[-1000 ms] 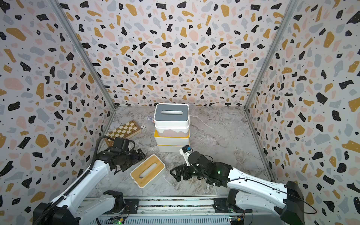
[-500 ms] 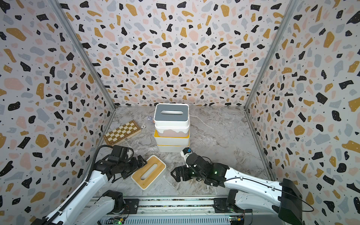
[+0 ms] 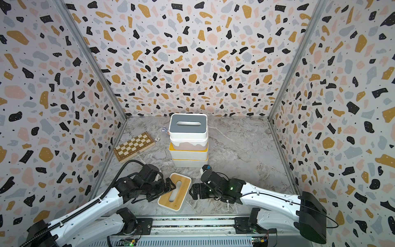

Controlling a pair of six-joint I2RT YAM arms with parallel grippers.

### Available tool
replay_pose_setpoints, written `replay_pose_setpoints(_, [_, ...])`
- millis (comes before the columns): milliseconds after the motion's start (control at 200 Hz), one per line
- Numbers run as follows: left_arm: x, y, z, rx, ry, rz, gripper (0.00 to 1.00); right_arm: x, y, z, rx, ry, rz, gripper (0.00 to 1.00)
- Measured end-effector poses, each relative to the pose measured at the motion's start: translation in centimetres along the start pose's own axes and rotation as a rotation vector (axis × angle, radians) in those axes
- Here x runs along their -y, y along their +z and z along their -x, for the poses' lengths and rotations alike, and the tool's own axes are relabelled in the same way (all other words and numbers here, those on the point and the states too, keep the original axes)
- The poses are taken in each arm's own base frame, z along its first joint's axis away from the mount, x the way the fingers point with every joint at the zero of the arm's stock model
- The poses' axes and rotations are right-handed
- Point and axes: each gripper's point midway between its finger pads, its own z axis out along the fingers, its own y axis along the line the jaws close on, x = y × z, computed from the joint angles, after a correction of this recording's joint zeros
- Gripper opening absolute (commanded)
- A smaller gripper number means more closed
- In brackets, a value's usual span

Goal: Stack the tissue boxes
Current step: Move the tissue box to the center of the board, then pick up the tissue box from the center of the board.

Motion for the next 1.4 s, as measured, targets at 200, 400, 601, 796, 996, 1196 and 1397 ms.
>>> replay_pose_setpoints(200, [4.5, 0.6, -1.3, -0.01, 0.062, -0.062, 1.0, 1.3, 0.4, -0.5, -0.018, 0.026, -0.06, 0.99])
replay_pose_setpoints(400, [6.9, 0.7, -1.9, 0.002, 0.094, -0.1, 1.0, 2.5, 0.7, -0.7, -0.02, 0.033, -0.119, 0.99])
replay_pose_setpoints(601, [6.6, -3.0, 0.0, 0.147, 0.139, -0.085, 1.0, 2.1, 1.3, -0.7, -0.04, 0.001, -0.186, 0.98])
replay_pose_setpoints(796, [4.8, -5.8, 1.6, 0.269, 0.186, -0.002, 0.99, 0.6, 2.2, -0.5, -0.017, -0.009, -0.237, 0.98])
replay_pose_setpoints(996, [2.3, -6.3, 2.4, 0.321, 0.215, 0.112, 1.0, 0.4, 4.0, -0.7, -0.008, 0.019, -0.32, 0.94])
replay_pose_setpoints(1196, [1.4, -7.6, 2.8, 0.37, 0.232, 0.132, 0.99, 0.1, 5.5, -0.4, 0.013, 0.039, -0.35, 0.88])
replay_pose_setpoints(1397, [0.7, -8.2, 3.2, 0.396, 0.24, 0.156, 1.0, -0.4, 7.0, 0.0, 0.022, 0.046, -0.367, 0.8])
